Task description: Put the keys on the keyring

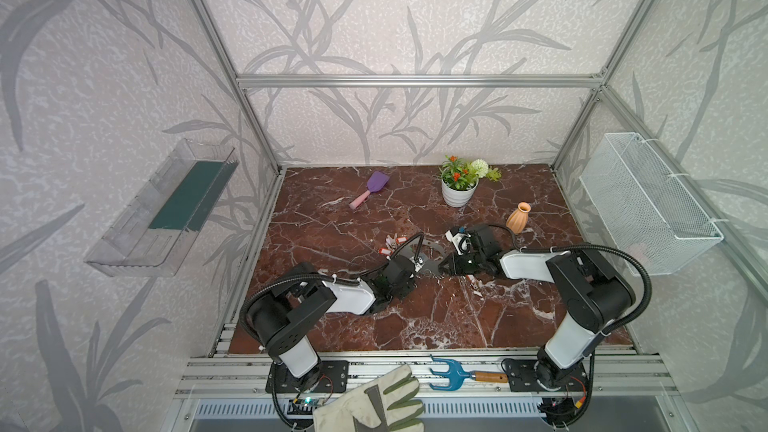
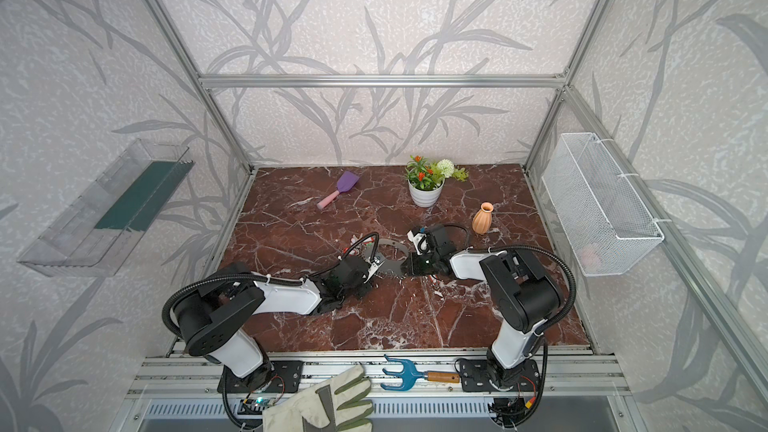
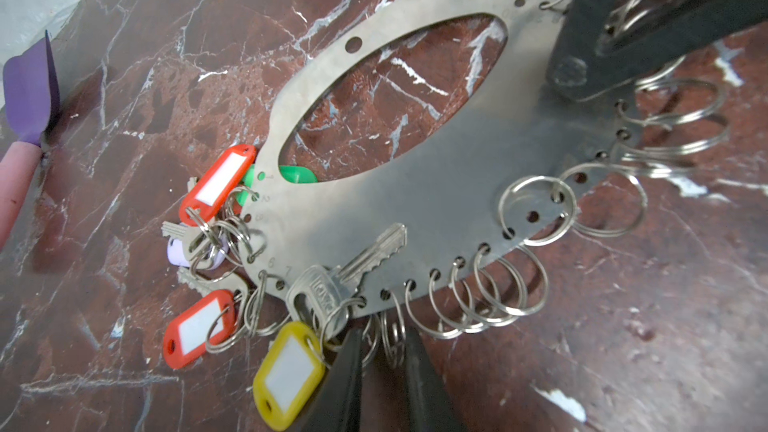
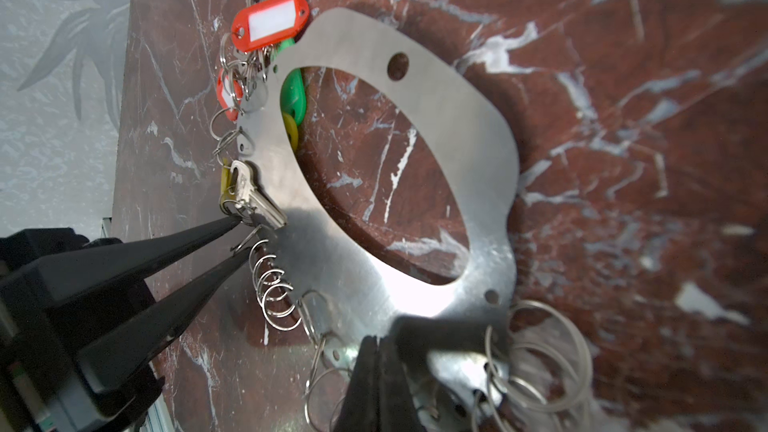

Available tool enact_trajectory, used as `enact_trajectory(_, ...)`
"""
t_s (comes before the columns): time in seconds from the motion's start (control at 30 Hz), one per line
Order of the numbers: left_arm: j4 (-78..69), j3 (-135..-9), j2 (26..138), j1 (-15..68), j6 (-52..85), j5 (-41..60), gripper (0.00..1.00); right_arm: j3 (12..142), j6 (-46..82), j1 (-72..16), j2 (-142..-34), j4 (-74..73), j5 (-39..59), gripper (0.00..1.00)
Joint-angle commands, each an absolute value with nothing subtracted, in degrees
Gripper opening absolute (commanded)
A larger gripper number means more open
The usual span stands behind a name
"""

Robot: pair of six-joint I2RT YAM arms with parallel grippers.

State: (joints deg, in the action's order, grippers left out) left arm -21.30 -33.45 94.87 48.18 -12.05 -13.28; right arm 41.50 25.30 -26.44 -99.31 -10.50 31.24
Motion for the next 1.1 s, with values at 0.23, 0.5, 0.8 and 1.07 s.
enact_trajectory(0.23,-21.4,-35.5,96.5,47.6,-13.1,-11.1,0.16,41.2,25.5,-26.1,-98.7,-11.5,32.6,0.0)
enact_trajectory(0.5,-21.9,-36.1,97.4,46.7,-12.3,-8.9,0.1,41.2,25.3,-26.0,-98.4,-11.3,32.5,0.0)
enact_trajectory(0.8,-20.3,-35.3,93.1,46.4,-9.5,-5.4,0.0,40.2,25.7,-25.0,-95.1,-12.3,33.7,0.0)
enact_trajectory(1.07,-20.5,-31.8,76.5,47.4,-3.6,-1.9,0.0,39.0,26.2,-24.7,-83.1,-11.2,33.6,0.01)
